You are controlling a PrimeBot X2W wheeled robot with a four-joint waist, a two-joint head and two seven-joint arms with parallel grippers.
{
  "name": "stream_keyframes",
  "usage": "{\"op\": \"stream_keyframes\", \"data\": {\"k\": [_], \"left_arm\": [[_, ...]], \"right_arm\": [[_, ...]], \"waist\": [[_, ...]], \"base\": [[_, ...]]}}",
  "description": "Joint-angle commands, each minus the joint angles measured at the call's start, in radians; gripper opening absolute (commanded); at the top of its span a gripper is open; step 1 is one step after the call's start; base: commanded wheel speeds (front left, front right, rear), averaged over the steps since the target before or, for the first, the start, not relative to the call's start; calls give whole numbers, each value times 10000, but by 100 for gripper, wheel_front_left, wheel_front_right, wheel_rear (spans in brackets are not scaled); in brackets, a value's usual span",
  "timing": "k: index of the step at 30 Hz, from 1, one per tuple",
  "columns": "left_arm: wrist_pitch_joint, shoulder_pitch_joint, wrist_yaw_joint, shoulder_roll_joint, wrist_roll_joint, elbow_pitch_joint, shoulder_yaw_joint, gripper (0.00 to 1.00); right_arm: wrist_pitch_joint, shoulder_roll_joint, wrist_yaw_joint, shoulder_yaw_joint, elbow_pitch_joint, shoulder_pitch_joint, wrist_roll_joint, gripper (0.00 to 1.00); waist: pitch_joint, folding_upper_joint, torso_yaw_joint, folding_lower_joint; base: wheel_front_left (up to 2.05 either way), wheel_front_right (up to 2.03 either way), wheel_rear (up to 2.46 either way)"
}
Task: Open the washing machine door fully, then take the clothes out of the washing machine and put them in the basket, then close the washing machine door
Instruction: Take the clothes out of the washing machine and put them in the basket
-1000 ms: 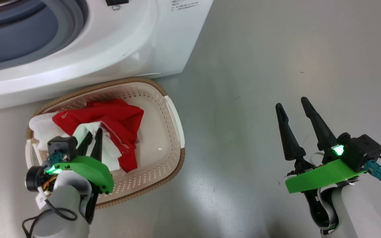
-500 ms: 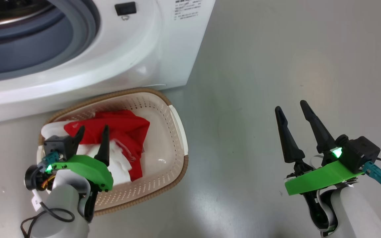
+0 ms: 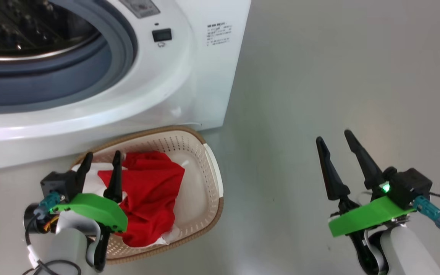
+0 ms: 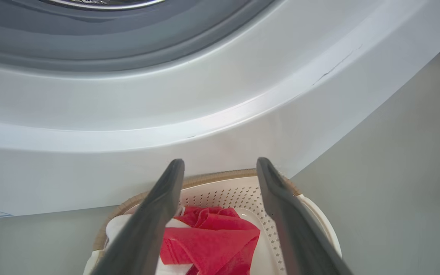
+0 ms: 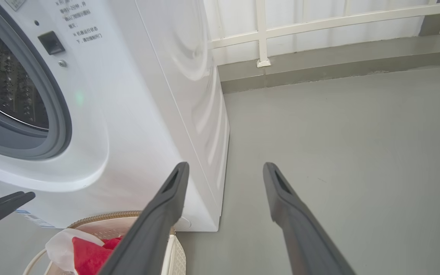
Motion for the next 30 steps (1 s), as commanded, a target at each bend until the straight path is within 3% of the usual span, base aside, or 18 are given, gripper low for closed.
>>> {"op": "stream_keyframes", "data": {"k": [1, 30], "left_arm": [[-49, 339, -53, 272, 85, -318, 312, 100], [-49, 3047, -54, 30, 366, -3863, 1024, 100]], "right_arm": [[-65, 14, 63, 204, -167, 242, -114, 100], [-65, -340, 63, -24, 77, 1713, -12, 100]], "waist": [[-438, 0, 97, 0], [-3155, 0, 503, 0]], "base": [[0, 0, 0], [0, 0, 0]]}}
